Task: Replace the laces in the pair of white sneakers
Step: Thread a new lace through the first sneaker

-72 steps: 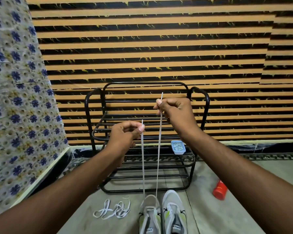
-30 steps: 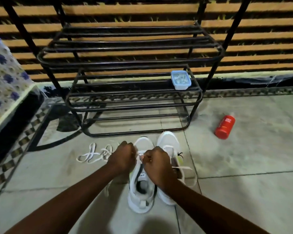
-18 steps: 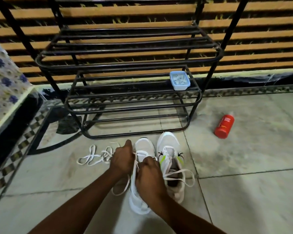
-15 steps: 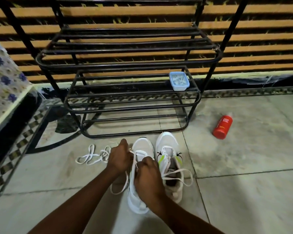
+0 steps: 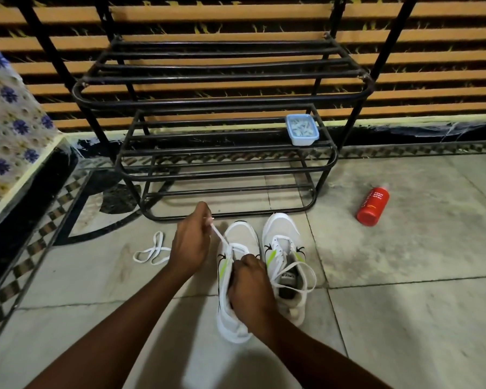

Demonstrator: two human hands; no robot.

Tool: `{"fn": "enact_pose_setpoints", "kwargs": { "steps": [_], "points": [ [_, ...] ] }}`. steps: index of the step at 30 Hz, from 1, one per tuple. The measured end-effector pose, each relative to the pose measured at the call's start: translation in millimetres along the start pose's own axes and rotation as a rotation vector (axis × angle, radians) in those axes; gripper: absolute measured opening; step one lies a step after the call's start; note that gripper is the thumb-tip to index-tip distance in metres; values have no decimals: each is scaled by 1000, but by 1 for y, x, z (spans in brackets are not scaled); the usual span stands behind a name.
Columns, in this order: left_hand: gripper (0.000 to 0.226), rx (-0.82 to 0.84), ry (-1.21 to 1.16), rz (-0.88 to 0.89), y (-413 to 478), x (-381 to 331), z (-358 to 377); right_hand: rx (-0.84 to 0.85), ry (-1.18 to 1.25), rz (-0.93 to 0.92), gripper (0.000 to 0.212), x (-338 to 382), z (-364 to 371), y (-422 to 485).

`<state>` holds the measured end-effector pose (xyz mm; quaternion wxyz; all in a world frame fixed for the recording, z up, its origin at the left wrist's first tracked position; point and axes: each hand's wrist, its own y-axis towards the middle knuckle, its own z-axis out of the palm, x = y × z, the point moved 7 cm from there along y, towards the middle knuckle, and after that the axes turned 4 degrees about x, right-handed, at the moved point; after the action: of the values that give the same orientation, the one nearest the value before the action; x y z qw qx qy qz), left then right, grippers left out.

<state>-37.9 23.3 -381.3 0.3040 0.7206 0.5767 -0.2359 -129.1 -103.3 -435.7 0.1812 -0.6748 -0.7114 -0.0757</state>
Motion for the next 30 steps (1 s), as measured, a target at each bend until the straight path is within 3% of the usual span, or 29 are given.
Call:
{"fn": "enact_pose_setpoints", "kwargs": {
  "steps": [2, 4, 7, 12, 17, 21, 26, 30],
  "points": [
    [31, -29, -33, 22, 2, -3, -8, 35, -26, -3, 24, -1, 0, 3],
    [22, 14, -20, 32, 4, -5, -11, 49, -40, 11, 24, 0, -2, 3],
    [16, 66, -45, 22, 1, -13, -14, -44, -9, 16, 23, -2, -20, 0],
    [11, 73, -395, -51, -9, -48, -30, -313, 249, 80, 20, -22, -85, -4],
    [9, 54, -714, -116, -4, -96, -60, -482, 706, -94, 15, -15, -167, -6],
    [10, 29, -721, -66, 4, -137, -96, -546, 916, -192, 15, 4, -233, -12],
    [11, -33, -781, -15, 9, -181, -140, -685, 948, -267, 10, 24, -311, -24],
    [13, -56, -780, 6, 10, -215, -170, -695, 1022, -329, 12, 38, -359, -33]
  ]
}}
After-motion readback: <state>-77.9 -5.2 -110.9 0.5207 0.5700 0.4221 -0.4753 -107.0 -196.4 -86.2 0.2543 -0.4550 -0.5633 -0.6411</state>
